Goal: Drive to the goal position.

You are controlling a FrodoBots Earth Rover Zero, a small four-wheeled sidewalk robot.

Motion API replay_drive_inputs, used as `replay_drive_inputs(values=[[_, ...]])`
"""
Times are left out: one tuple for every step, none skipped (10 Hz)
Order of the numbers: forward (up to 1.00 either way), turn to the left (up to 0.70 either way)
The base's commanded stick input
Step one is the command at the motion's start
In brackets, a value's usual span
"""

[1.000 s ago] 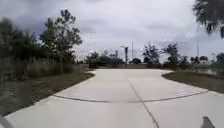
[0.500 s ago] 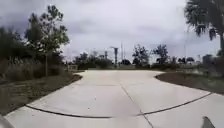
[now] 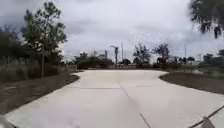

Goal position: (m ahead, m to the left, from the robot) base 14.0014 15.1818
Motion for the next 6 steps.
replay_drive_inputs(values=[[0.85, 0.0], [0.85, 0.0], [0.85, 0.0], [0.85, 0.0], [0.85, 0.0], [0.85, 0.0]])
